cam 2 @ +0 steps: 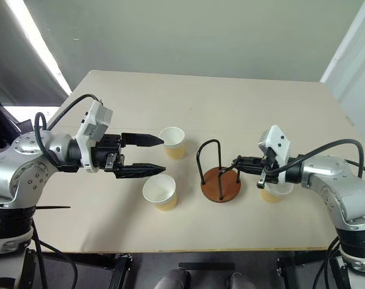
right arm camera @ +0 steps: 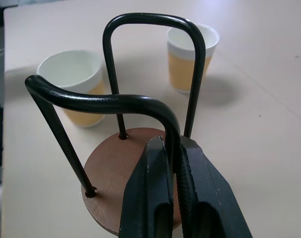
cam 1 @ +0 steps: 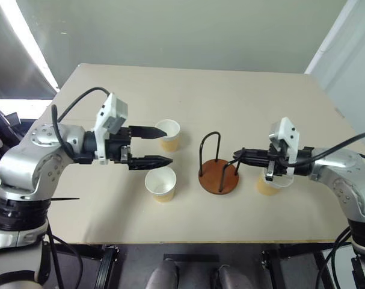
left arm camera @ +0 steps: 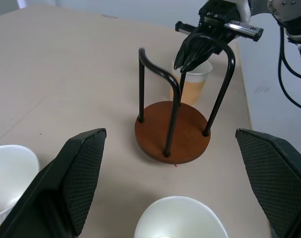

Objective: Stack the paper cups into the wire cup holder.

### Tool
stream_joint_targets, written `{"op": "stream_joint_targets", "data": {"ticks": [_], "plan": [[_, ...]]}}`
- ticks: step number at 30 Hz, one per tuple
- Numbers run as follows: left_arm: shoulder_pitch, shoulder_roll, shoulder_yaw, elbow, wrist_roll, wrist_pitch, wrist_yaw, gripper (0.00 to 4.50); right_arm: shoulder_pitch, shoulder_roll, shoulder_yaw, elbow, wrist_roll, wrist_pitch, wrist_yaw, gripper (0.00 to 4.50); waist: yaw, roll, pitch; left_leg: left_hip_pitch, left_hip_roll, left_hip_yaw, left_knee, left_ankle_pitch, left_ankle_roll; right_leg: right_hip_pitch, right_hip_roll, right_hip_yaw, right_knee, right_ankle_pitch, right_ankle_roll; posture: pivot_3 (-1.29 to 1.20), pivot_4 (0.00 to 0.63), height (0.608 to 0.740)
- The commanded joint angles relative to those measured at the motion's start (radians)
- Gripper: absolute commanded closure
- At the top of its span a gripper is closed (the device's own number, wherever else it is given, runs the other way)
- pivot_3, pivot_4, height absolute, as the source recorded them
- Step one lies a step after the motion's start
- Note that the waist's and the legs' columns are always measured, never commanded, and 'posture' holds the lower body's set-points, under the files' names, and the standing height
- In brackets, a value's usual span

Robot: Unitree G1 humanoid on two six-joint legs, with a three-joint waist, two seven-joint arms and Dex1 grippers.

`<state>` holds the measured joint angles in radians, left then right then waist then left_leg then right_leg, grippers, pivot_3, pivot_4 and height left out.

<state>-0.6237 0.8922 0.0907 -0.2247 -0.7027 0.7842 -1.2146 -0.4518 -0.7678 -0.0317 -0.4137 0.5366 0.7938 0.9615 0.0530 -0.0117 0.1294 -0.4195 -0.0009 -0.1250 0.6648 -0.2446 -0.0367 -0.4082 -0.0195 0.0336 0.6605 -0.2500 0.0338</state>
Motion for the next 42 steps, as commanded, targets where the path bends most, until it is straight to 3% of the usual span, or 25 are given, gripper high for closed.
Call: {"op": "stream_joint_targets", "data": {"ticks": [1,10,21,22,23,34,42], "plan": [[0.005,0.035,-0.005,-0.068,-0.042,0.024,-0.038,0.00,0.011,-0.019,0.007,-0.051,0.016,-0.008,0.006,4.45,-0.001,0.000,0.000,0.000,0.000,0.000,0.000,0.000,0.000,0.000,0.000,0.000,0.000,0.000,0.000,0.00,0.150,0.740],[0.063,0.139,-0.045,-0.118,-0.039,0.011,-0.148,0.00,0.021,-0.021,0.045,-0.051,0.006,-0.026,0.009,4.45,-0.004,0.000,0.000,0.000,0.000,0.000,0.000,0.000,0.000,0.000,0.000,0.000,0.000,0.000,0.000,0.00,0.150,0.740],[0.040,0.125,-0.065,-0.114,-0.034,0.008,-0.118,0.00,0.049,-0.065,0.109,-0.015,-0.078,-0.102,0.032,4.45,-0.005,0.000,0.000,0.000,0.000,-0.001,0.000,0.000,0.000,0.000,0.000,0.000,0.000,0.000,0.000,0.00,0.150,0.740],[0.039,0.124,-0.065,-0.116,-0.035,0.009,-0.116,0.00,0.052,-0.070,0.113,-0.012,-0.083,-0.110,0.037,3.97,-0.005,0.000,0.000,0.000,0.000,-0.001,0.000,0.000,0.001,0.000,0.000,0.000,0.000,0.000,0.000,0.00,0.150,0.740],[0.039,0.123,-0.065,-0.118,-0.037,0.011,-0.113,0.00,0.054,-0.071,0.116,-0.007,-0.089,-0.118,0.038,3.79,-0.005,0.000,0.000,0.000,0.000,-0.001,0.000,0.000,0.001,0.000,0.000,0.000,0.000,0.000,0.000,0.00,0.150,0.740],[0.016,0.102,-0.071,-0.141,-0.058,0.047,-0.068,0.00,0.052,-0.078,0.095,0.027,-0.129,-0.181,0.036,0.03,-0.006,0.000,0.000,0.000,0.001,0.000,0.000,0.000,0.001,0.001,0.000,0.000,0.000,0.000,0.000,0.00,0.150,0.740],[0.025,0.104,-0.062,-0.134,-0.052,0.028,-0.068,0.00,0.054,-0.140,0.021,0.003,-0.072,-0.148,0.073,0.03,-0.006,0.000,0.000,0.000,0.000,0.000,0.000,0.000,0.001,0.001,0.000,0.000,0.000,0.000,0.000,0.00,0.150,0.740]]}}
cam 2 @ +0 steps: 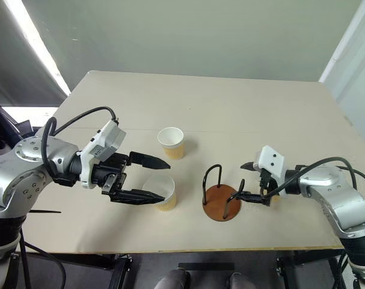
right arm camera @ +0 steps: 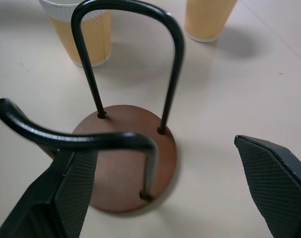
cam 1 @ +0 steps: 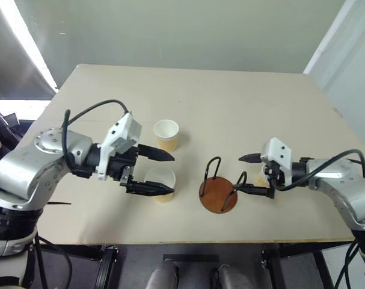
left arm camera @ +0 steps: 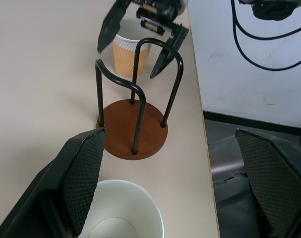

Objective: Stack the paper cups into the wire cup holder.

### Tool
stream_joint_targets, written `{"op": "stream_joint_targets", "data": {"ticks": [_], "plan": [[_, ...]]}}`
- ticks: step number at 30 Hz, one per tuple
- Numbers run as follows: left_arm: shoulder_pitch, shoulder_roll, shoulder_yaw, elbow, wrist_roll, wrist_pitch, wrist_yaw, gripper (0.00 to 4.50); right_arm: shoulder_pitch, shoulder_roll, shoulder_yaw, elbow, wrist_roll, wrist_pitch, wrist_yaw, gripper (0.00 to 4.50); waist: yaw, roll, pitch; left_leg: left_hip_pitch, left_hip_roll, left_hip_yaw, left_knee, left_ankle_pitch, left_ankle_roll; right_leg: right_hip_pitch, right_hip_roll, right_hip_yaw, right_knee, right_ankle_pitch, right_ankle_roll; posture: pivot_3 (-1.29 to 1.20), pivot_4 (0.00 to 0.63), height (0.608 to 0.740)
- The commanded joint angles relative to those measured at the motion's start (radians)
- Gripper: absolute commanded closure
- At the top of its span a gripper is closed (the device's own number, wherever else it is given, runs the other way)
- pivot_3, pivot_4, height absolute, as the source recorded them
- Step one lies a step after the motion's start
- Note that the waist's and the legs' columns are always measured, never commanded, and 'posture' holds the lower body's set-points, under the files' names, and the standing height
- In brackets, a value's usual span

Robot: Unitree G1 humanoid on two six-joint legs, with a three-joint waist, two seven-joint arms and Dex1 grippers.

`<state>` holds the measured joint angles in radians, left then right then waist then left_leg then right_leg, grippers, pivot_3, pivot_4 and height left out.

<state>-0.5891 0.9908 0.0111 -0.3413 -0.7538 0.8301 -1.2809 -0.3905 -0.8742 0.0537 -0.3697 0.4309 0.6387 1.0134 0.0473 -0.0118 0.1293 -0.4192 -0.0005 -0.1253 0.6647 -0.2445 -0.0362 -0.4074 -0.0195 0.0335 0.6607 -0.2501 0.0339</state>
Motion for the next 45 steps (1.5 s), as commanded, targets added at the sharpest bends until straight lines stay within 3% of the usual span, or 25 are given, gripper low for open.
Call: {"op": "stream_joint_targets", "data": {"ticks": [1,14,24,36,45], "plan": [[-0.007,0.007,0.022,-0.017,0.002,-0.023,-0.001,0.00,-0.008,-0.044,-0.076,-0.045,0.042,0.014,0.024,0.03,0.000,0.000,0.000,0.000,0.000,0.000,0.000,0.000,0.000,0.000,0.000,0.000,0.000,0.000,0.000,0.00,0.150,0.740],[0.065,0.081,0.031,-0.062,0.149,-0.168,0.030,0.00,-0.107,-0.113,-0.207,-0.111,0.258,0.167,0.043,0.03,-0.002,0.000,0.000,0.000,0.000,0.000,0.000,0.000,0.000,0.000,0.000,0.000,0.000,0.000,0.000,0.00,0.150,0.740],[0.079,0.072,0.081,-0.124,0.126,-0.166,0.070,0.00,-0.184,-0.188,-0.213,-0.074,0.310,0.201,0.084,0.03,-0.005,0.000,0.000,0.000,0.000,0.000,-0.001,0.000,0.000,0.000,0.000,0.000,0.000,0.000,0.000,0.00,0.150,0.740],[0.247,0.164,0.082,-0.212,0.309,-0.363,0.057,0.00,-0.231,-0.211,-0.206,-0.073,0.375,0.252,0.092,0.03,-0.010,0.001,0.000,0.000,0.000,0.000,-0.001,-0.001,0.001,-0.001,0.000,0.000,0.000,0.000,-0.001,0.00,0.150,0.740],[0.218,0.175,0.005,-0.241,0.402,-0.340,0.111,0.00,-0.264,-0.231,-0.175,-0.051,0.378,0.257,0.132,0.03,-0.010,0.001,0.000,0.000,0.000,-0.001,-0.001,-0.001,0.001,-0.001,0.000,0.000,0.001,-0.001,-0.002,0.00,0.150,0.740]]}}
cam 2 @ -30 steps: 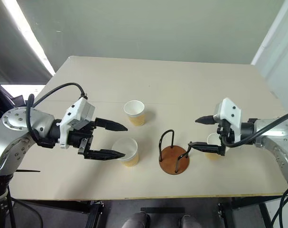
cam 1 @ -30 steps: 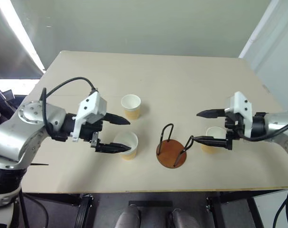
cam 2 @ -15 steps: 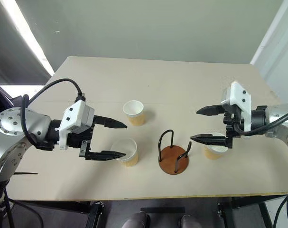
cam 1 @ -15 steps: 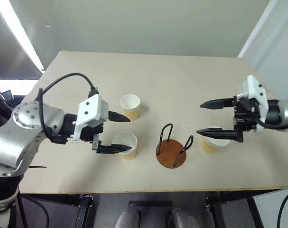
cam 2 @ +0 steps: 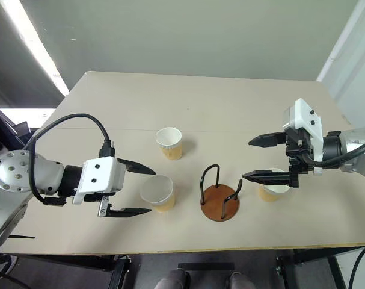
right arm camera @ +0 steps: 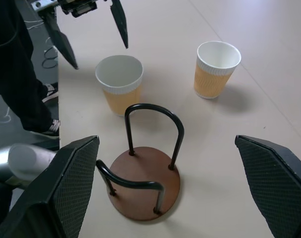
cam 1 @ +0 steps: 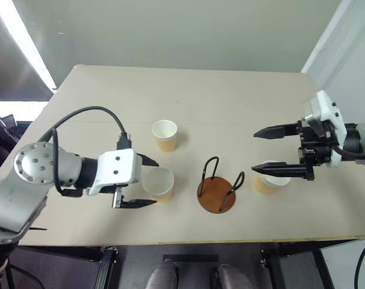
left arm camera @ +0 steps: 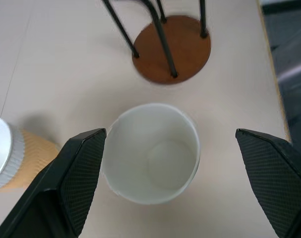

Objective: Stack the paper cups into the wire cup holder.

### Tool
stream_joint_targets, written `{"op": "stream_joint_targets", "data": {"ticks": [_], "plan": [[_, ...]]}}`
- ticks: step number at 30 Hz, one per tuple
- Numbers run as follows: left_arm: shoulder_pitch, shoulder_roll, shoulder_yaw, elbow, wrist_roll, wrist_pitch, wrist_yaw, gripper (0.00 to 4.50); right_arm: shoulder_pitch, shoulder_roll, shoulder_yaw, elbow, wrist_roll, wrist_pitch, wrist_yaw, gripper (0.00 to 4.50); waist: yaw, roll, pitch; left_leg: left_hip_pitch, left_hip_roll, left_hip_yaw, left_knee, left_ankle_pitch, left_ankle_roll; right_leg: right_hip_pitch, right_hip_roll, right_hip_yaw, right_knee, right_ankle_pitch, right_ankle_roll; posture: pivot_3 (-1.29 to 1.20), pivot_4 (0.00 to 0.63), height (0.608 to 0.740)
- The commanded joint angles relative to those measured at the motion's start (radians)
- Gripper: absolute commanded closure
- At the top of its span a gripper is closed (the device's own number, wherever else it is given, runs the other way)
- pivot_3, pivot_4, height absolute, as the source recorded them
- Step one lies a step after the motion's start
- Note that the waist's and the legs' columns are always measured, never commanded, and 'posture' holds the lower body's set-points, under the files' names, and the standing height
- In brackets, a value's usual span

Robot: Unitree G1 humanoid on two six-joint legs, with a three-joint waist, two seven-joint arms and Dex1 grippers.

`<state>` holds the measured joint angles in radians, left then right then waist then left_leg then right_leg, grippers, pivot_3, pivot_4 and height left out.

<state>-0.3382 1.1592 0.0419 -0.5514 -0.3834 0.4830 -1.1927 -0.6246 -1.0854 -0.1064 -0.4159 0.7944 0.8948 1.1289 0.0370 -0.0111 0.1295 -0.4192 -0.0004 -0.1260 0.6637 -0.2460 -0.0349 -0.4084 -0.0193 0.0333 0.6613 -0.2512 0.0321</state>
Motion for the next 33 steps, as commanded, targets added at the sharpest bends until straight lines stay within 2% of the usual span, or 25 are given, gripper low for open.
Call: {"op": "stream_joint_targets", "data": {"ticks": [1,7,20,33], "plan": [[-0.042,0.004,-0.039,-0.032,0.042,0.013,0.028,0.00,-0.033,-0.020,-0.013,-0.003,0.014,0.002,0.019,0.03,0.000,0.000,0.000,0.000,0.000,0.000,0.000,0.000,0.000,0.000,0.000,0.000,0.000,0.000,0.000,0.00,0.150,0.740],[-0.107,-0.001,-0.135,-0.029,0.101,0.047,0.038,0.00,-0.039,-0.025,-0.008,0.002,0.008,0.002,0.030,0.03,0.000,0.000,0.000,0.000,0.000,0.000,0.000,-0.001,-0.001,0.000,0.000,0.000,0.000,0.000,0.000,0.00,0.150,0.740],[-0.147,-0.002,-0.232,-0.046,0.149,0.062,-0.001,0.00,-0.010,-0.042,-0.026,-0.006,0.007,0.002,0.029,0.03,0.000,0.000,0.000,0.000,0.000,0.000,0.000,-0.001,-0.001,0.000,0.000,0.000,0.000,0.000,0.000,0.00,0.150,0.740],[-0.087,0.005,-0.227,0.025,0.207,-0.038,-0.035,0.00,0.000,-0.043,-0.022,-0.007,-0.001,-0.008,0.025,0.03,0.000,0.000,0.000,0.000,0.000,0.000,0.000,-0.001,-0.001,0.000,0.000,0.000,0.000,0.000,0.000,0.00,0.150,0.740]]}}
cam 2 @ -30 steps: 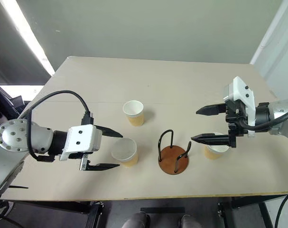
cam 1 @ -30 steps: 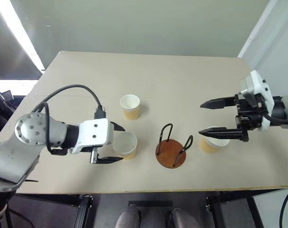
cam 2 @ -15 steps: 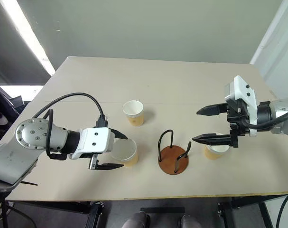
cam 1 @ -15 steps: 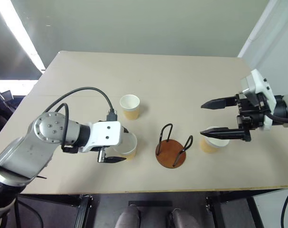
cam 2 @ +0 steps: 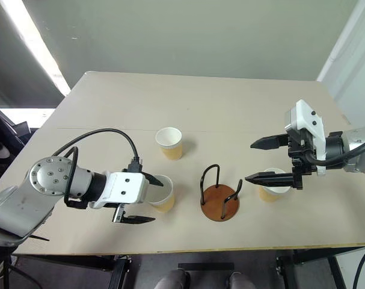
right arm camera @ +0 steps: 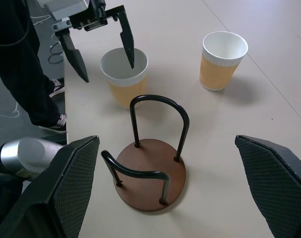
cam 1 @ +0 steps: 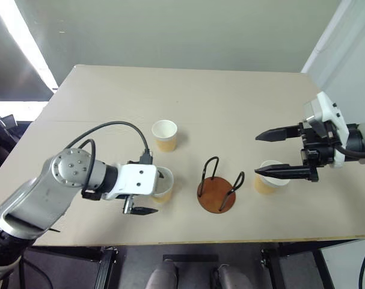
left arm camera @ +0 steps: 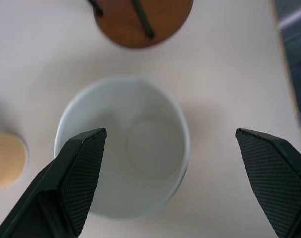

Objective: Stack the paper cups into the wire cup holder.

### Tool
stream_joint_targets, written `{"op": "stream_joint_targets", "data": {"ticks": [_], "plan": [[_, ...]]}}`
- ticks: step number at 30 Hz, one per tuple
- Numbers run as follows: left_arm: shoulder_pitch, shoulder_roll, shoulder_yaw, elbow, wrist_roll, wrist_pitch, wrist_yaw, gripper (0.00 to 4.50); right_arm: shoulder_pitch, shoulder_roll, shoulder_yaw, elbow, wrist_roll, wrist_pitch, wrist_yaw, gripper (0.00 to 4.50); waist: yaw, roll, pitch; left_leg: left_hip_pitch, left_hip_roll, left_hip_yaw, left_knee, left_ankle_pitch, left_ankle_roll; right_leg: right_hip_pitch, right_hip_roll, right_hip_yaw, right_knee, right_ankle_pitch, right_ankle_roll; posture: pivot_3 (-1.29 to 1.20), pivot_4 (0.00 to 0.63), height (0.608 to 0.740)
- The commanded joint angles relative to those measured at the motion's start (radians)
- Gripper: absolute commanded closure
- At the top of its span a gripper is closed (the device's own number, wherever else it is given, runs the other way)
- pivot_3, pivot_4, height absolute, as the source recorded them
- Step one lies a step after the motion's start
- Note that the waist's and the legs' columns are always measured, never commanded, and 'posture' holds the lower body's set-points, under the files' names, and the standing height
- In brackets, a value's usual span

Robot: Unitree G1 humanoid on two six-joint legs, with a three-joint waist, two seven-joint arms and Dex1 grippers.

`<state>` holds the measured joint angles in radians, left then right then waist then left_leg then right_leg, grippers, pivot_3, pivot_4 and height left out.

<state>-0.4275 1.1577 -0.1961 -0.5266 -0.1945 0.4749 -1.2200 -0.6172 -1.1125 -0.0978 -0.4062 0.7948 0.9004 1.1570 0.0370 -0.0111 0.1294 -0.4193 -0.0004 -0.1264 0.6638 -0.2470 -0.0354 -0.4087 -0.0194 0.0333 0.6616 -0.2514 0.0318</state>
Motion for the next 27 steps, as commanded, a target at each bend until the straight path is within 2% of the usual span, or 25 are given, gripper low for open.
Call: {"op": "stream_joint_targets", "data": {"ticks": [1,3,12,13,16,27], "plan": [[0.002,0.004,0.008,0.007,0.025,-0.036,-0.009,0.38,-0.007,-0.015,-0.031,-0.016,-0.002,-0.014,-0.004,0.00,0.000,0.000,0.000,0.000,0.000,0.000,0.000,0.000,0.000,0.000,0.000,0.000,0.000,0.000,0.000,0.00,0.150,0.740],[0.007,0.000,0.001,0.020,0.040,-0.053,-0.010,0.88,-0.004,-0.014,-0.031,-0.017,-0.004,-0.015,-0.005,0.00,0.000,0.000,0.000,0.000,0.000,0.000,0.000,0.000,0.000,0.000,0.000,0.000,0.000,0.000,0.000,0.00,0.150,0.740],[0.008,-0.022,0.008,0.040,0.031,-0.073,-0.038,4.35,0.005,-0.014,-0.034,-0.021,-0.003,-0.014,-0.014,0.00,0.000,0.000,0.000,0.000,0.000,0.000,0.000,0.000,0.000,0.000,0.000,0.000,0.000,0.000,0.000,0.00,0.150,0.740],[0.003,-0.024,0.011,0.039,0.025,-0.070,-0.043,4.47,0.006,-0.014,-0.034,-0.021,-0.003,-0.014,-0.014,0.00,0.000,0.000,0.000,0.000,0.000,0.000,0.000,0.000,0.000,0.000,0.000,0.000,0.000,0.000,0.000,0.00,0.150,0.740],[-0.012,-0.029,0.022,0.035,0.002,-0.057,-0.055,4.47,0.009,-0.015,-0.037,-0.021,0.000,-0.012,-0.014,0.00,0.000,0.000,0.000,0.000,0.000,0.000,0.000,0.000,0.000,0.000,0.000,0.000,0.000,0.000,0.000,0.00,0.150,0.740],[-0.167,-0.068,0.117,0.033,-0.212,0.083,-0.090,4.47,0.031,-0.023,-0.034,0.001,-0.019,-0.032,-0.002,0.00,0.001,0.000,0.000,0.000,0.000,0.000,0.000,0.000,0.000,0.000,0.000,0.000,0.000,0.000,0.000,0.00,0.150,0.740]]}}
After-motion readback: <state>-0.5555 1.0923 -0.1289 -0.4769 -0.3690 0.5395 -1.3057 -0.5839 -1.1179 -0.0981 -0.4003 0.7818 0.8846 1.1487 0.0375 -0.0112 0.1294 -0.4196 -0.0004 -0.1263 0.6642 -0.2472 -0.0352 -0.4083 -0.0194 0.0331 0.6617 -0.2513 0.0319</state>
